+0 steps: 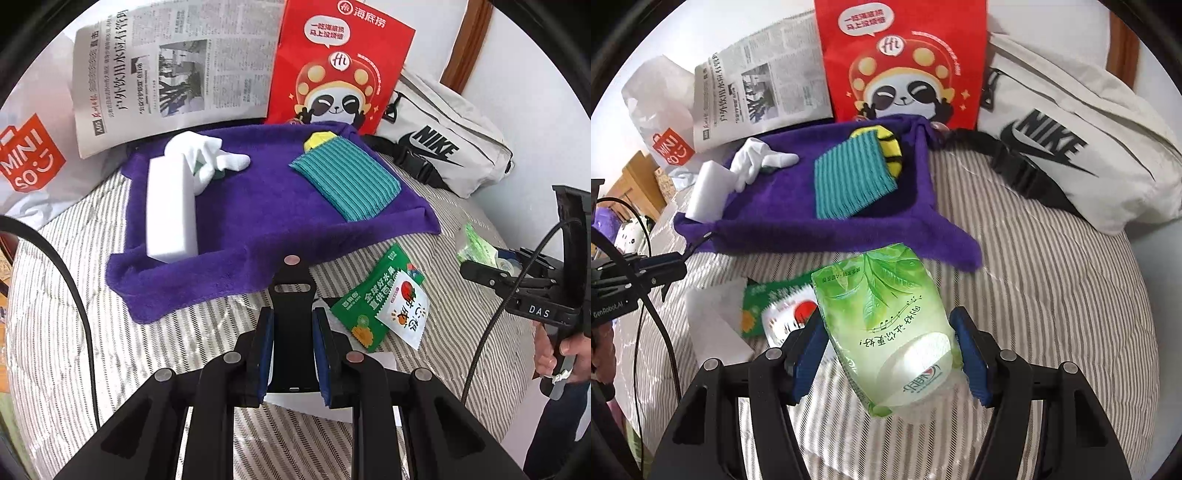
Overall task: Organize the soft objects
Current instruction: 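Carry the tissue pack in the right tool onto the purple towel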
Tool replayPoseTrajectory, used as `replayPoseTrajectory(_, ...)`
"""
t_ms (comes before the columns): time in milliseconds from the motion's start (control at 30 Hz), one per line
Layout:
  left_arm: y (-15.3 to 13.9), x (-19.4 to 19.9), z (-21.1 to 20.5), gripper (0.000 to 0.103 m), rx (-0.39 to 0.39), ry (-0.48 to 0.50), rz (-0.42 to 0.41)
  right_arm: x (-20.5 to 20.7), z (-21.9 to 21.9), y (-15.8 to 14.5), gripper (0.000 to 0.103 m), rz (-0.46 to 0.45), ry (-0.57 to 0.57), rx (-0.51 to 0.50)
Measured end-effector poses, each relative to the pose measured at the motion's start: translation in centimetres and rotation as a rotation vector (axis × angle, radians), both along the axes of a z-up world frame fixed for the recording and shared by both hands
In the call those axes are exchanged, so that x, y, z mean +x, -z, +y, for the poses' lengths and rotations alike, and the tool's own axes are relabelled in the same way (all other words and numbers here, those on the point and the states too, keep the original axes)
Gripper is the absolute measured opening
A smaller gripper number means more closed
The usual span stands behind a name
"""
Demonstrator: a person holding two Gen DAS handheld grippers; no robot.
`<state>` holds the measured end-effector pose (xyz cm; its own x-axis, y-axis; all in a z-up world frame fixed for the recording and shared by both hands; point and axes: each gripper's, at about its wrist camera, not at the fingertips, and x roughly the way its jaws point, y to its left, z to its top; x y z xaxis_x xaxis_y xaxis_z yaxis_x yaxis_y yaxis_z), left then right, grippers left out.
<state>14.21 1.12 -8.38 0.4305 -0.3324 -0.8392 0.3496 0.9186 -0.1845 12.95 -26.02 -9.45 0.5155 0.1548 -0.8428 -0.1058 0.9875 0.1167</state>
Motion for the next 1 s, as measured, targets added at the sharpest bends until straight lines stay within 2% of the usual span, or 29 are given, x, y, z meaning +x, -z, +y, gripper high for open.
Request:
replayPoseTrajectory(333,-0.5,2.4,1.0,0.020,-0.025,-0.022,0.011,3.1,1.6,-1.6,0.065,-0.023,-0.034,0.021)
replayPoseTrajectory(667,-0.7,7.4,0.6,0.020,0.001,-0.043,0.016,6.2,2.6,-2.2,0.065,-0.031,-0.060,0.017)
replayPoseTrajectory(1000,2.4,12.1,-0.6,0.020,0.131,-0.080,0.054,8.3,2.6,-0.6,0.065,0.001,-0.066,0.004)
